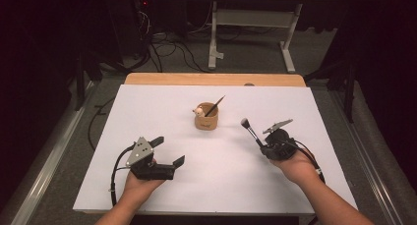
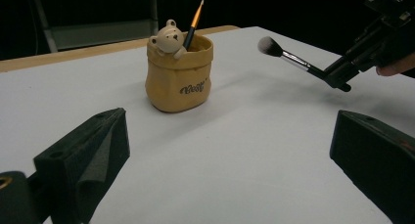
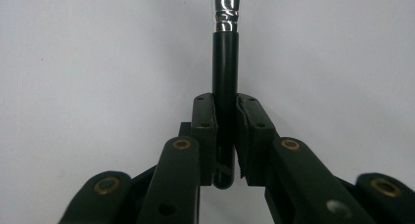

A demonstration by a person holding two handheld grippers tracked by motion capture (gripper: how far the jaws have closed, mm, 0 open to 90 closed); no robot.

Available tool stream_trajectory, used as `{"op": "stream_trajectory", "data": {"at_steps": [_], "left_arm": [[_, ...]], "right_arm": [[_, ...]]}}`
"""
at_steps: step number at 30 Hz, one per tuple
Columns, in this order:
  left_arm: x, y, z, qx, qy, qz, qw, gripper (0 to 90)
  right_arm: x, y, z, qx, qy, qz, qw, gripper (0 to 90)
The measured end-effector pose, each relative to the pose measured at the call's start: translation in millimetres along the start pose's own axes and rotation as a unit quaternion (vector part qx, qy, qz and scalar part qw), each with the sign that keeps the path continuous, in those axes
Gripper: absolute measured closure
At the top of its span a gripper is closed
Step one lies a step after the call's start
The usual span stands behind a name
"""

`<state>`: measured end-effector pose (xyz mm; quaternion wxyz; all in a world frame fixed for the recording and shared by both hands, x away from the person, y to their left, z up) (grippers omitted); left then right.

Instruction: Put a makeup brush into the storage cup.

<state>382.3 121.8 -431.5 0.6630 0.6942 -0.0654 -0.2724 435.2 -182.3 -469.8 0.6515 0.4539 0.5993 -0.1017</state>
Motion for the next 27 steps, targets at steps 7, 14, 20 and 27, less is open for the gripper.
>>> {"op": "stream_trajectory", "data": {"at_steps": [7, 14, 20, 27], "left_arm": [[0.7, -0.8, 0.6, 0.001, 0.0, -0.001, 1.0, 2.0], [1.1, -1.8, 1.4, 0.001, 0.0, -0.003, 1.0, 2.0], [1.8, -2.9, 1.1, -0.002, 0.001, -0.005, 1.0, 2.0], [2.6, -3.6, -2.4, -0.008, 0.005, -0.006, 0.9999, 2.0]], "right_arm": [[6.9, -0.3, 0.4, 0.007, 0.008, 0.031, 0.9995, 81.6], [10.1, 5.5, -2.7, 0.001, 0.01, 0.075, 0.9971, 81.6], [9.8, 10.5, -4.5, -0.004, 0.017, 0.112, 0.9935, 81.6], [4.6, 14.6, -2.5, 0.001, 0.022, 0.15, 0.9885, 81.6]]}}
Point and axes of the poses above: each handheld gripper's, and its own axes: x roughly forward along the jaws, y roughly out of its top, z roughly to its right, the point moved 10 cm from there along x, roughly forward along the jaws, and after that the axes turned 14 degrees about y, right-handed, at the moved point
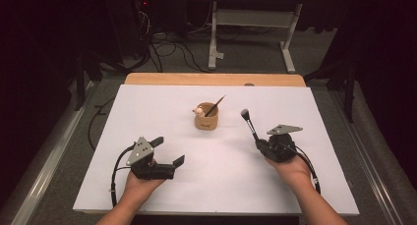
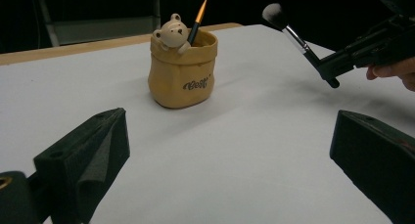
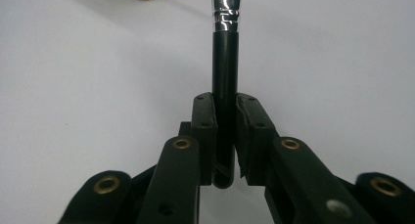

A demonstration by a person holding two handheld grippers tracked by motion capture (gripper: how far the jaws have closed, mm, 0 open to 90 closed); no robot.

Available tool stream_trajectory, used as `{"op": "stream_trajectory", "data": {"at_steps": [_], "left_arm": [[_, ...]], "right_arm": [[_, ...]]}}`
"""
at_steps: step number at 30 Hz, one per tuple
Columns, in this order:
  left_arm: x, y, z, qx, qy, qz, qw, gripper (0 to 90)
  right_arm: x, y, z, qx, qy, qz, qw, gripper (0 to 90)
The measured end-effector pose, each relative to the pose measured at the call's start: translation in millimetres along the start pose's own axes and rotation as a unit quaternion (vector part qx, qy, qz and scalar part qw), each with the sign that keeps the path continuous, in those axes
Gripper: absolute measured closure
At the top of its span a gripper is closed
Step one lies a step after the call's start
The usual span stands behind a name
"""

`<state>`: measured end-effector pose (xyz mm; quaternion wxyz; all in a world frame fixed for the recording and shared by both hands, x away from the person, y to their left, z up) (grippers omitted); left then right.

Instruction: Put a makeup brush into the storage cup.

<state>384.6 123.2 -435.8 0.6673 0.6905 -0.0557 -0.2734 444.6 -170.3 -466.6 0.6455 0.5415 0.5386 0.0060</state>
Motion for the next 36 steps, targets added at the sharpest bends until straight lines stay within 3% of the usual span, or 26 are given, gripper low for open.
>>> {"op": "stream_trajectory", "data": {"at_steps": [2, 17, 36], "left_arm": [[0.5, -0.6, -0.9, 0.003, 0.002, -0.001, 1.0, 2.0], [2.8, -3.3, -3.5, -0.001, 0.006, -0.004, 1.0, 2.0], [5.6, -6.0, -2.4, -0.005, 0.008, -0.009, 0.9999, 2.0]], "right_arm": [[-0.6, 1.0, -0.7, 0.006, 0.004, 0.016, 0.9998, 81.6], [2.8, -8.0, -3.0, 0.014, 0.014, 0.066, 0.9976, 81.6], [-0.7, -14.2, 1.5, 0.021, 0.015, 0.102, 0.9945, 81.5]]}}
Point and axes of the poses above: each handheld gripper's, and its own axes: x roughly forward along the jaws, y roughly out of its top, z roughly to its right, the point moved 10 cm from there along x, roughly forward along the jaws, and after that the axes turned 14 degrees about y, right-handed, at the moved point
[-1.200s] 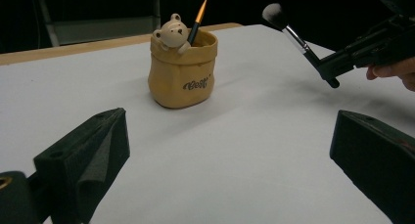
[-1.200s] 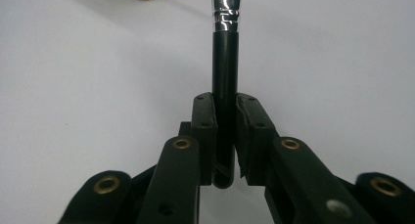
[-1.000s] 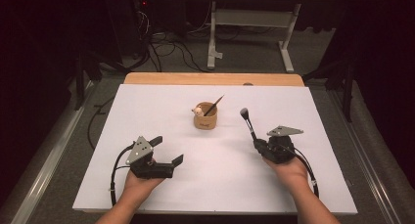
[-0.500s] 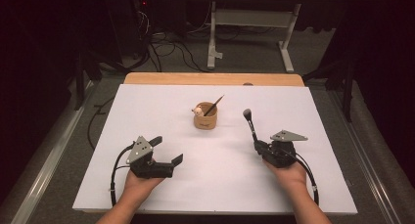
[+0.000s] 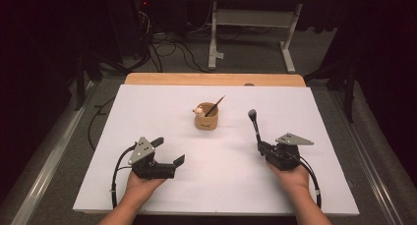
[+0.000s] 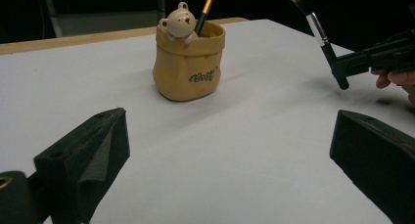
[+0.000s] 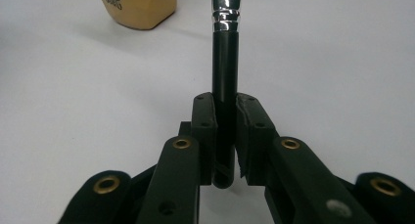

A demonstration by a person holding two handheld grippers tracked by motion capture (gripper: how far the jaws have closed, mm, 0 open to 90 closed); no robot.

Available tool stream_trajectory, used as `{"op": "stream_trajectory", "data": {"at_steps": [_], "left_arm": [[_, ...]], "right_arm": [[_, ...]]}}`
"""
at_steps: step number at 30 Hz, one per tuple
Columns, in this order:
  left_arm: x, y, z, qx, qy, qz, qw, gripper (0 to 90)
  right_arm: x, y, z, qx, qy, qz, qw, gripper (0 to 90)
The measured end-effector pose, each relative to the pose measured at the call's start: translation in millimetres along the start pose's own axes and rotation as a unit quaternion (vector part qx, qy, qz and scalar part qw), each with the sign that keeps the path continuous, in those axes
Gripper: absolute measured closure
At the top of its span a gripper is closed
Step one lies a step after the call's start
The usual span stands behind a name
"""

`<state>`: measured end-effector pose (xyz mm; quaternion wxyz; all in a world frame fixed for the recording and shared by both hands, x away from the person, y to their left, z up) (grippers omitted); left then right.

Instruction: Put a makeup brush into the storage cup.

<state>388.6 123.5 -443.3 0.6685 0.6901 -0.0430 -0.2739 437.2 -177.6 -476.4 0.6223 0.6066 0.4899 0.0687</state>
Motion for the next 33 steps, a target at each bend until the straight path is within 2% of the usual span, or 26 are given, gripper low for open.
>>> {"op": "stream_trajectory", "data": {"at_steps": [15, 18, 21, 25, 33], "left_arm": [[-0.1, -1.6, 1.2, -0.003, -0.002, -0.001, 1.0, 2.1], [3.0, 0.4, 0.0, -0.003, 0.004, 0.003, 1.0, 2.3], [8.5, 4.5, 2.3, -0.01, 0.001, 0.0, 0.9999, 2.5], [16.6, 10.7, 14.6, 0.004, -0.007, -0.003, 1.0, 2.7], [35.5, 19.5, 36.3, 0.007, -0.021, -0.003, 0.9997, 2.9]], "right_arm": [[-2.9, 3.4, -0.9, -0.017, -0.002, 0.033, 0.9993, 81.5], [-3.0, 2.8, -1.2, -0.019, -0.001, 0.035, 0.9992, 81.5], [-3.4, 4.1, -2.8, -0.025, -0.001, 0.042, 0.9988, 81.5], [-3.2, 4.8, -5.3, -0.03, 0.0, 0.045, 0.9985, 81.5], [-2.3, 4.1, -8.9, -0.04, 0.003, 0.042, 0.9983, 81.5]]}}
Point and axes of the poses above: each handheld gripper's, and its own axes: x roughly forward along the jaws, y roughly out of its top, z roughly to its right, the point moved 10 cm from there along x, roughly forward along the jaws, and after that the axes turned 14 degrees about y, right-handed, at the moved point
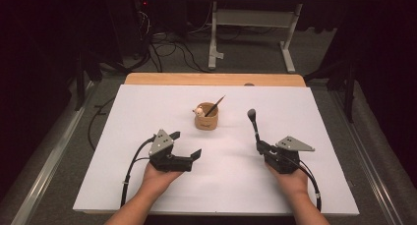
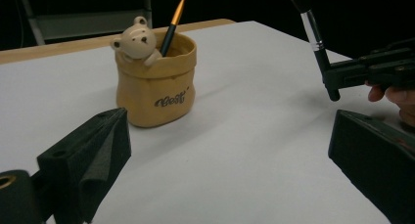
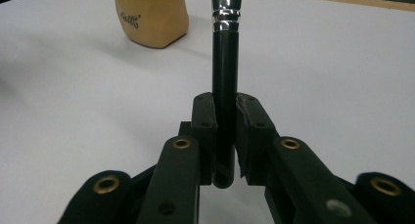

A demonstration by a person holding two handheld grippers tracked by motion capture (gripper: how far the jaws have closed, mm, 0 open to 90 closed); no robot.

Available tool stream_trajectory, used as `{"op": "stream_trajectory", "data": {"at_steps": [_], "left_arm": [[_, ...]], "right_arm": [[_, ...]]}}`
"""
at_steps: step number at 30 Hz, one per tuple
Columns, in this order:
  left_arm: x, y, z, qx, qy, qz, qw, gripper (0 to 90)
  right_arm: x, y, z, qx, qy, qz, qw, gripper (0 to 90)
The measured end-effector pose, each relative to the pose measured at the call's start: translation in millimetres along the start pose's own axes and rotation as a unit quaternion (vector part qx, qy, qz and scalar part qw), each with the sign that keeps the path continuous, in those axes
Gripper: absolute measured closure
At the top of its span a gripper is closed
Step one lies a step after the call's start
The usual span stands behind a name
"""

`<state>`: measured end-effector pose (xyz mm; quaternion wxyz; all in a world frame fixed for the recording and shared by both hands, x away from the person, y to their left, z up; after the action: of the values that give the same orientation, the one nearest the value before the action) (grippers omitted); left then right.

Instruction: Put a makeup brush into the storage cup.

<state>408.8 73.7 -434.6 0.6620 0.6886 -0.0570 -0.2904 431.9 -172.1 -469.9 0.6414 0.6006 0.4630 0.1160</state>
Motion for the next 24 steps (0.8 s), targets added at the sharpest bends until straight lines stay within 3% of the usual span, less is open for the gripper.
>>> {"op": "stream_trajectory", "data": {"at_steps": [12, 16, 24], "left_arm": [[20.7, -1.0, 14.1, -0.013, -0.014, 0.003, 0.9998, 3.6], [22.0, -8.4, 18.6, -0.007, -0.022, -0.006, 0.9997, 3.6], [13.4, -5.6, 25.5, -0.007, -0.034, 0.002, 0.9994, 3.7]], "right_arm": [[-1.0, 2.7, -2.9, -0.005, 0.002, 0.007, 1.0, 81.5], [-1.3, 4.4, -5.8, -0.012, 0.006, 0.01, 0.9999, 81.5], [0.6, 8.3, -17.2, -0.026, 0.017, 0.014, 0.9994, 81.5]]}}
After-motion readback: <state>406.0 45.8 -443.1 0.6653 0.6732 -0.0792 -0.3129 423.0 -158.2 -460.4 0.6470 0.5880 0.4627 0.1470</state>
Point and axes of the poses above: each handheld gripper's, and its own axes: x roughly forward along the jaws, y roughly out of its top, z roughly to its right, the point moved 10 cm from there along x, roughly forward along the jaws, and after that the axes turned 14 degrees about y, right-handed, at the moved point
